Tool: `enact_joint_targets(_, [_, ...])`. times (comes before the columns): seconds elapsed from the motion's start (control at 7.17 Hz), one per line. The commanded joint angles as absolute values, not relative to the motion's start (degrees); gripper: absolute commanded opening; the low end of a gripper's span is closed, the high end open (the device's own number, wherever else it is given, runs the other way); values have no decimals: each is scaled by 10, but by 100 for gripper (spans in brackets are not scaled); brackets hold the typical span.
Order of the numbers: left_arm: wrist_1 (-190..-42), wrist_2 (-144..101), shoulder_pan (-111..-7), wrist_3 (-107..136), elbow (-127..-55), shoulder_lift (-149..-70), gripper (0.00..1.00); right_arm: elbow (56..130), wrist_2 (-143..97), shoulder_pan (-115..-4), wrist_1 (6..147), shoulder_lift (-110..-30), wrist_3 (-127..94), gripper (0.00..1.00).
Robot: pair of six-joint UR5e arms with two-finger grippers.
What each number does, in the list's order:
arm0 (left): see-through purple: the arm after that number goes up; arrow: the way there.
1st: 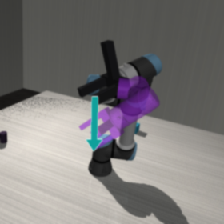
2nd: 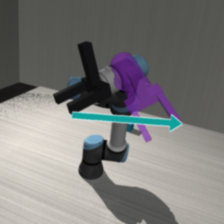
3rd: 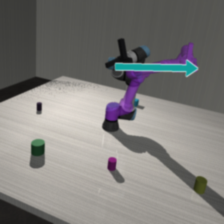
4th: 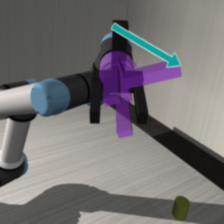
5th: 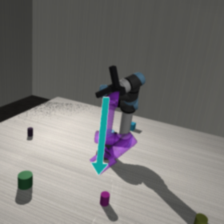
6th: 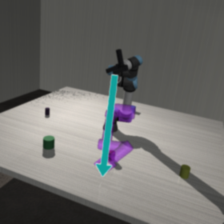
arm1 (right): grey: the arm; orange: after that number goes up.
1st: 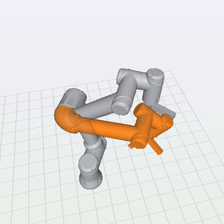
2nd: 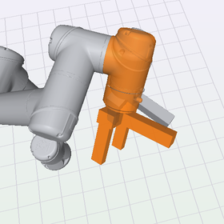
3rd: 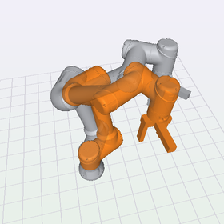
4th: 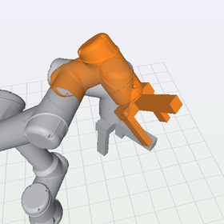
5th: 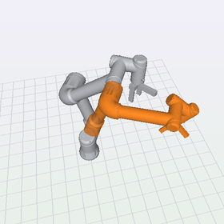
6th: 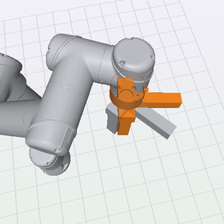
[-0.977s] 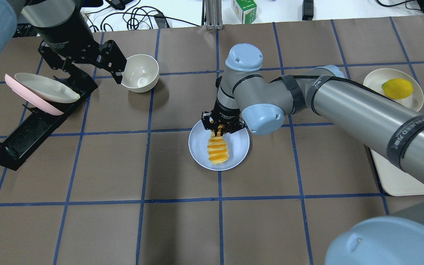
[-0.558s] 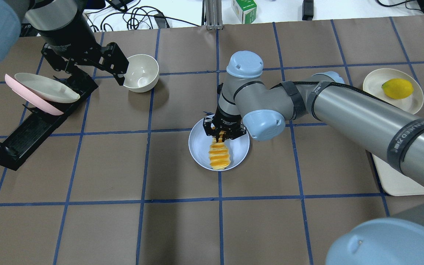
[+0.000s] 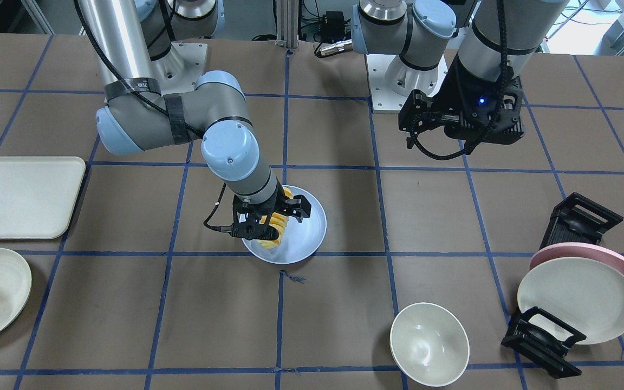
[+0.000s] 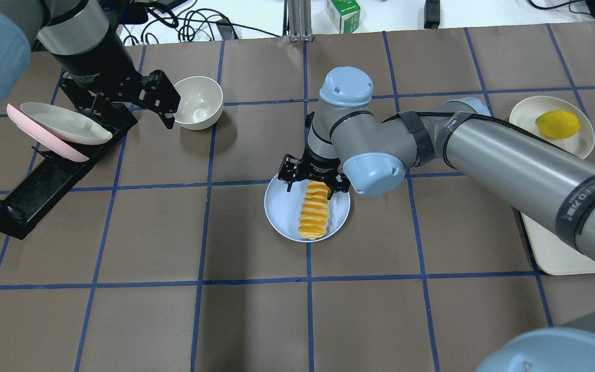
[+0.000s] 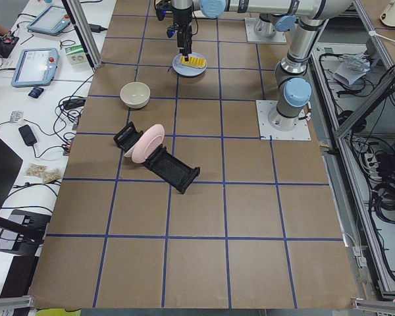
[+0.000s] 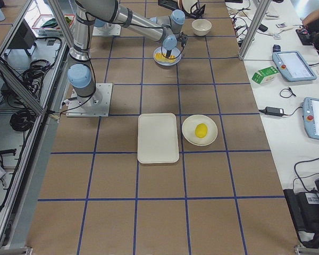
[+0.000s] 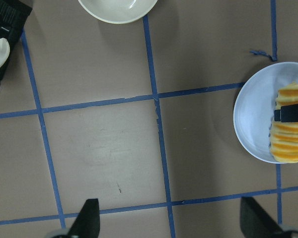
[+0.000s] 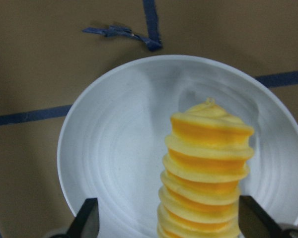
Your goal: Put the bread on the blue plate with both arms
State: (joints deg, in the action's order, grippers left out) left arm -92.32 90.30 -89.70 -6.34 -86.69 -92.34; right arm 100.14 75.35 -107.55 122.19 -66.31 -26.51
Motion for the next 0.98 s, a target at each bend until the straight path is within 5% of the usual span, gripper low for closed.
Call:
enact_joint_targets(0.0, [-923, 904, -896, -62, -867, -924, 100, 950, 758, -1067, 1169, -683, -280, 100])
enact_joint_targets(0.42, [-922, 904, -900, -58, -866, -925, 100, 805, 831, -996, 945, -734, -225, 100])
enact_joint_targets(0.84, [-922, 905, -899, -58, -866, -925, 100, 795, 914, -940, 812, -810, -105, 100])
